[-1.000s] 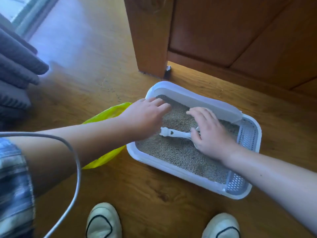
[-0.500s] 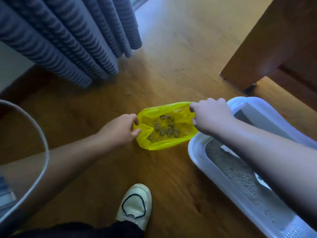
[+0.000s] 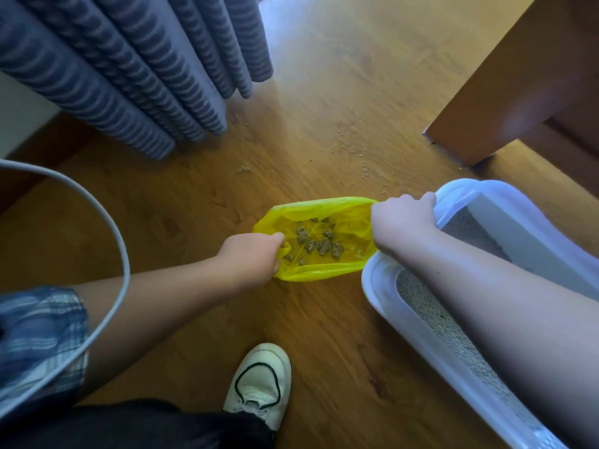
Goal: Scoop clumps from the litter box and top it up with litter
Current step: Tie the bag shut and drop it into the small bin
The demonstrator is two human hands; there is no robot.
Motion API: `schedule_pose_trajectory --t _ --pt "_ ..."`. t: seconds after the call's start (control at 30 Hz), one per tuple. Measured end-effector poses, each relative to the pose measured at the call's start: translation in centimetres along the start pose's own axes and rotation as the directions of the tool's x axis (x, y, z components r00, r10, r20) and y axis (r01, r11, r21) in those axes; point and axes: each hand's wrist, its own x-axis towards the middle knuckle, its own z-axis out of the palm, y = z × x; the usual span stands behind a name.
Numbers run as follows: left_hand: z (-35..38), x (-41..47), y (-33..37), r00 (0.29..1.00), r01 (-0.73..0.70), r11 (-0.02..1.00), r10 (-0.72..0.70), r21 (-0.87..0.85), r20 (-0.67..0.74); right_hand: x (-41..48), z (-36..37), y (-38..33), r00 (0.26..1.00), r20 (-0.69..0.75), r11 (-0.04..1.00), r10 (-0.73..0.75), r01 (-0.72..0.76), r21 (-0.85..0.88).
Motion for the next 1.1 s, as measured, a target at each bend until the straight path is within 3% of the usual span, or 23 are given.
schedule_pose_trajectory --t 0.1,0.17,0.27,0.33,0.43,0.57,0.67,0.77,0.87,0.97,1.03,1.1 --pt "0.1 -0.1 -0.8 0.999 -0.018 0.999 0.017 -0.032 -0.029 0.2 0.1 0.1 0.994 -0.096 0.995 -0.046 0.054 0.086" --pt "0.0 -0.2 -1.1 0.999 0.021 0.997 -0.024 -0.073 -0.043 0.6 0.5 0.6 0.974 -0.219 0.958 -0.053 0.112 0.266" --pt "-1.1 0.2 -1.4 0.983 0.125 0.936 -0.162 -0.330 -0.084 0.3 0.3 2.1 0.923 -0.385 0.807 -0.005 0.231 0.544" --pt "-2.7 0.3 -1.3 0.956 0.085 0.839 -0.221 -0.537 -0.193 -0.5 -0.3 3.5 0.873 -0.486 0.707 0.042 0.318 0.632" --pt "-5.8 -0.5 -1.2 0.892 -0.095 0.700 -0.255 -0.707 -0.372 -1.7 -0.8 5.4 0.819 -0.549 0.492 0.168 0.413 0.766" --pt "-8.4 -2.9 -0.7 0.873 -0.309 0.387 -0.246 -0.869 -0.420 -2.3 -0.6 6.0 0.859 -0.413 0.183 0.304 0.372 0.910" --pt "-8.9 -3.7 0.1 0.892 -0.333 0.162 -0.265 -0.929 -0.366 -3.1 -1.4 5.6 0.926 -0.260 -0.123 0.275 0.302 0.945" --pt "-10.0 -3.9 0.6 0.864 -0.433 0.067 -0.254 -0.899 -0.435 -4.2 -2.9 5.7 0.961 -0.211 -0.397 0.177 0.266 0.878" --pt "-11.9 -4.7 0.9 0.755 -0.611 0.062 -0.254 -0.790 -0.604 -5.6 -4.5 6.4 0.902 -0.395 -0.426 0.177 0.432 0.795" --pt "-13.0 -5.2 1.1 0.644 -0.653 0.231 -0.330 -0.721 -0.690 -6.7 -5.8 6.9 0.802 -0.570 -0.406 0.180 0.588 0.699" --pt "-13.0 -4.7 0.5 0.648 -0.557 0.367 -0.369 -0.745 -0.666 -6.5 -5.7 6.8 0.791 -0.588 -0.268 0.170 0.611 0.745" --pt "-12.6 -4.0 -0.3 0.700 -0.386 0.518 -0.374 -0.763 -0.608 -5.8 -4.7 7.1 0.826 -0.531 -0.019 0.189 0.544 0.839"
